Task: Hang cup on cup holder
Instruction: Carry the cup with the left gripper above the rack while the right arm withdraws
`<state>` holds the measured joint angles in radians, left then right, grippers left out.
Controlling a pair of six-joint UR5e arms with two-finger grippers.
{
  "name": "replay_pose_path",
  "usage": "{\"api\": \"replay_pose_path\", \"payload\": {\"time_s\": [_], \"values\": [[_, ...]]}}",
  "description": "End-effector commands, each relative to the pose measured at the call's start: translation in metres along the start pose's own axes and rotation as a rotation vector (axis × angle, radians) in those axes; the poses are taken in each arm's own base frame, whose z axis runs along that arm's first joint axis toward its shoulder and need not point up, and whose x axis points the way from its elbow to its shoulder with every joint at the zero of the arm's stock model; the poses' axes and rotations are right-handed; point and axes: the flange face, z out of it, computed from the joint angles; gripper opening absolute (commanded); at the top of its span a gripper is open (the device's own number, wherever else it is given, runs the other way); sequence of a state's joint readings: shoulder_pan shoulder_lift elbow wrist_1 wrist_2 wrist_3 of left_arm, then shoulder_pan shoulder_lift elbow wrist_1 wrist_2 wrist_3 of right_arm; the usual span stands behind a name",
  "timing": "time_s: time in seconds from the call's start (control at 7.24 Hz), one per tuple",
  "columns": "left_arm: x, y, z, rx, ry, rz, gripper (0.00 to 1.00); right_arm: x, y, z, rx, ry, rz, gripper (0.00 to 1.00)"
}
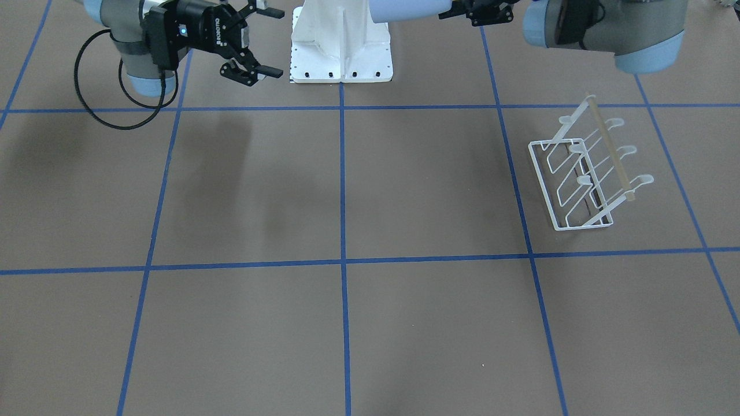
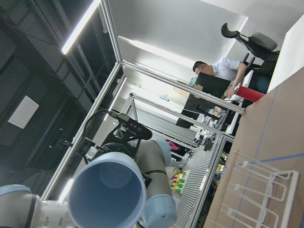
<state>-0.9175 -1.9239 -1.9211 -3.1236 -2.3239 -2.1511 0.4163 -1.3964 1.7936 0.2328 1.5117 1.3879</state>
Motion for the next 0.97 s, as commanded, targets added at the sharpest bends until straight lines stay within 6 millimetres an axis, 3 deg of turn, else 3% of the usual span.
{"api": "replay_pose_path", "payload": {"time_s": [0.0, 0.28, 0.55, 0.83], "values": [[0.020, -0.028, -0.043, 0.033, -0.184, 0.051, 0.00, 0.039, -0.049, -0.029, -0.021, 0.261, -0.060, 1.00], [0.044, -0.051, -0.085, 0.081, -0.334, 0.100, 0.00, 0.067, -0.112, -0.063, -0.091, 0.508, -0.061, 1.00], [0.042, -0.062, -0.104, 0.112, -0.389, 0.140, 0.00, 0.077, -0.194, -0.111, -0.131, 0.754, -0.043, 1.00], [0.021, -0.071, -0.126, 0.135, -0.452, 0.195, 0.00, 0.103, -0.223, -0.172, -0.211, 0.961, -0.145, 1.00]]}}
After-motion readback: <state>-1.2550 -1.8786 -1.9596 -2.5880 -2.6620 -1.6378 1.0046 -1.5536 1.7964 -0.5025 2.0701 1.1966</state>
